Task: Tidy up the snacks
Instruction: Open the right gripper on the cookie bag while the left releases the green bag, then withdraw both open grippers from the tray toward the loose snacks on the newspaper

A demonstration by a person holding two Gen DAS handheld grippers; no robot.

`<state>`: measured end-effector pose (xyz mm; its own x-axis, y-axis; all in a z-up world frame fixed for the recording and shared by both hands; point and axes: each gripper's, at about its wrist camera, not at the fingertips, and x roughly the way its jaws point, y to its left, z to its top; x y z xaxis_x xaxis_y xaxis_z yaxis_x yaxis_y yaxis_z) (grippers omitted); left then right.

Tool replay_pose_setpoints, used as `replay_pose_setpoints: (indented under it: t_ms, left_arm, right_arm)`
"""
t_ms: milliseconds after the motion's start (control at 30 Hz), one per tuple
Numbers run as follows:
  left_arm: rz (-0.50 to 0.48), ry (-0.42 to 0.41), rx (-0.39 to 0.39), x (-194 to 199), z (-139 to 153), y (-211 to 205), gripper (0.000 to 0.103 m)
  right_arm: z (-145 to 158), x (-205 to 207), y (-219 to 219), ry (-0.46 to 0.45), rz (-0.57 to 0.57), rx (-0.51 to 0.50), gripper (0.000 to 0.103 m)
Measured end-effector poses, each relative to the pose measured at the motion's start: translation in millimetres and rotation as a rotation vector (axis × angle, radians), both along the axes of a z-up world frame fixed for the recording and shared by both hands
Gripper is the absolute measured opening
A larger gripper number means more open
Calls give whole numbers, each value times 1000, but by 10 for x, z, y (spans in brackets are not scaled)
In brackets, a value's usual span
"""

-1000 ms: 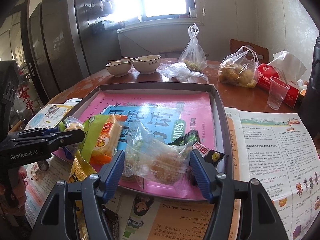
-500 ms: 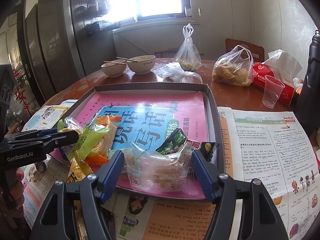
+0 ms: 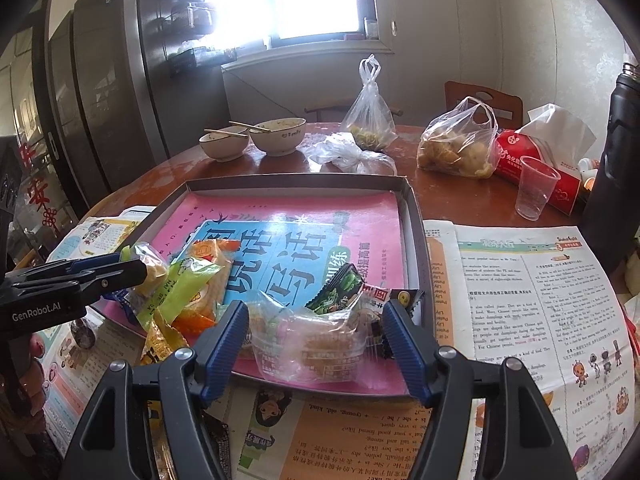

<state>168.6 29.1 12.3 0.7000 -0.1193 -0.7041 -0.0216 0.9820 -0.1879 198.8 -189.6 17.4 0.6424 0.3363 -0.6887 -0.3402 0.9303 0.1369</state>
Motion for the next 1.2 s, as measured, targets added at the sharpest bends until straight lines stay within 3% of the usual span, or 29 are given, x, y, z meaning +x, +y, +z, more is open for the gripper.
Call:
replay_pose_setpoints:
  t_ms: [567, 1200]
  left_arm:
    - [-3, -14, 31, -86, 82, -54, 69]
    - [-59, -28, 37, -284, 217, -170, 71]
  right_arm:
    - [62, -35, -2, -5, -2, -1, 72]
    - [263, -197, -49, -36, 15, 44, 80]
